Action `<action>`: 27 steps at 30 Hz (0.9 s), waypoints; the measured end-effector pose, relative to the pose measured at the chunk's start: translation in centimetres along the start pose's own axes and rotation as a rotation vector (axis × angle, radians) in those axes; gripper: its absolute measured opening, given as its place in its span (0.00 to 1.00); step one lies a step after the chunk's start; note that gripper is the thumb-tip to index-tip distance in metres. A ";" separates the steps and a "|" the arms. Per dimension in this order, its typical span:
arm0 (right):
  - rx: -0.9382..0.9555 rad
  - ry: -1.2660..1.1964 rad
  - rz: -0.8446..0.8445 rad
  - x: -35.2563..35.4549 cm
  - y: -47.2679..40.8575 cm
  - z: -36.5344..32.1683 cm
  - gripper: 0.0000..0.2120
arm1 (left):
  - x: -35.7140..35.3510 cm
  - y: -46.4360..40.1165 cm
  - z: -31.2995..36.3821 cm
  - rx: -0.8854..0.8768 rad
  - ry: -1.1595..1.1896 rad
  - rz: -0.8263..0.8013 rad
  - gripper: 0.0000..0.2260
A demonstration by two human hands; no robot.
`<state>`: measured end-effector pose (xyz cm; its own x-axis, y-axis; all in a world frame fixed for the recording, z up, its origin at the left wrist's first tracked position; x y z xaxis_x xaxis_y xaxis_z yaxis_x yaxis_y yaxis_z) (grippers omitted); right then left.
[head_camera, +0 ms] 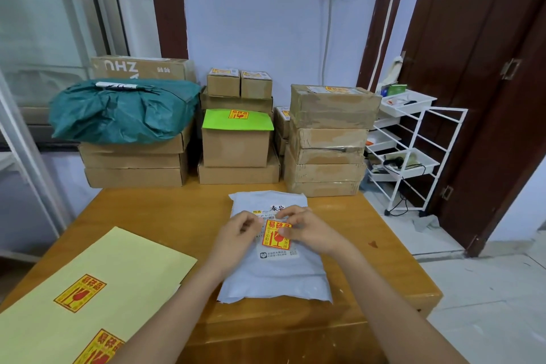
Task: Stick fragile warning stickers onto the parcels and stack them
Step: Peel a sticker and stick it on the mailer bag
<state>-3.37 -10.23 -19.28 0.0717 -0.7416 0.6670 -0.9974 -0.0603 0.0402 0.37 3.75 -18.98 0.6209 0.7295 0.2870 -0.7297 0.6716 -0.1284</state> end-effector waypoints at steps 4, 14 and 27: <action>-0.028 0.148 0.019 -0.8 0.2 0.5 0.09 | -0.1 0.0 0.2 -0.041 -0.212 0.039 0.08; -0.033 0.213 0.025 -0.7 0.2 0.0 0.09 | -0.9 -0.5 0.1 -0.117 -0.306 -0.007 0.14; -0.032 0.146 0.004 -0.6 0.0 -0.2 0.09 | -1.0 -0.5 0.2 -0.144 -0.352 0.000 0.18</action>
<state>-3.47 -9.64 -19.53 0.0676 -0.6363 0.7685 -0.9976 -0.0343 0.0595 0.10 2.64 -19.03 0.4664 0.6573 0.5919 -0.6662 0.7012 -0.2537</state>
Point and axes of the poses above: each hand's wrist, its own y-axis away from the middle knuckle, its own x-axis out of the back of the hand, z = x × y, the point moved 10 cm from there along -y, towards the middle knuckle, and after that the axes turned 10 degrees about -z, right-handed, at the moved point
